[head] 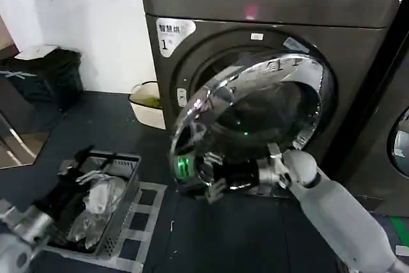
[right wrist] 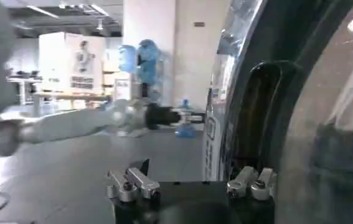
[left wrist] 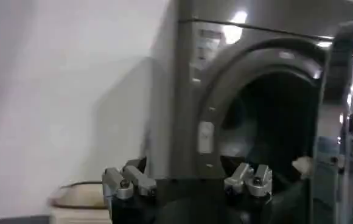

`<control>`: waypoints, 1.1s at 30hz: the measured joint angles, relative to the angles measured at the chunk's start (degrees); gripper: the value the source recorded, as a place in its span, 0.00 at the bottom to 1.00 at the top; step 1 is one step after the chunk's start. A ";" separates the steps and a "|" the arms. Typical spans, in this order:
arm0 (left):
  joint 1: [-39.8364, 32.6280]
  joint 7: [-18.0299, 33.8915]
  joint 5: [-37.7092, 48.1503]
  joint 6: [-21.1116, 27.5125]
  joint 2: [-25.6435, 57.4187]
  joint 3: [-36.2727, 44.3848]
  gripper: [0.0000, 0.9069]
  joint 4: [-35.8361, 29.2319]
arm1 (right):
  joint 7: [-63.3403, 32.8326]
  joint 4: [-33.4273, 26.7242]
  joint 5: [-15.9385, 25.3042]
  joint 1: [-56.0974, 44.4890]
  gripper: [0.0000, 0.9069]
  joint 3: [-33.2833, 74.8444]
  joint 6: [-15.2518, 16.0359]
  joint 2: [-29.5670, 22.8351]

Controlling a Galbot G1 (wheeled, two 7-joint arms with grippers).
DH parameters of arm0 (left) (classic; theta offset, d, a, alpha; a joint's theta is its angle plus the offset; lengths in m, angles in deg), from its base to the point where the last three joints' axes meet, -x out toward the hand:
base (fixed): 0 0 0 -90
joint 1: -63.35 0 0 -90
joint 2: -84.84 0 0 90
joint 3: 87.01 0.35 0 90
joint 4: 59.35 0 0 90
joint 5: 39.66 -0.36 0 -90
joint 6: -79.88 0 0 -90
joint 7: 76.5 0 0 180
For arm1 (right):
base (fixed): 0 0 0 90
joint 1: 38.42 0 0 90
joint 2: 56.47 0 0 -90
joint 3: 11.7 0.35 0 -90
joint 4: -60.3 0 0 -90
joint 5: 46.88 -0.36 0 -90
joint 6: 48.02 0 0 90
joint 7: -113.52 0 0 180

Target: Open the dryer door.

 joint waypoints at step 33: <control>-44.82 -15.24 6.86 -4.55 2.80 54.08 1.00 19.20 | -13.62 11.03 2.22 -47.55 1.00 68.85 -3.60 -4.21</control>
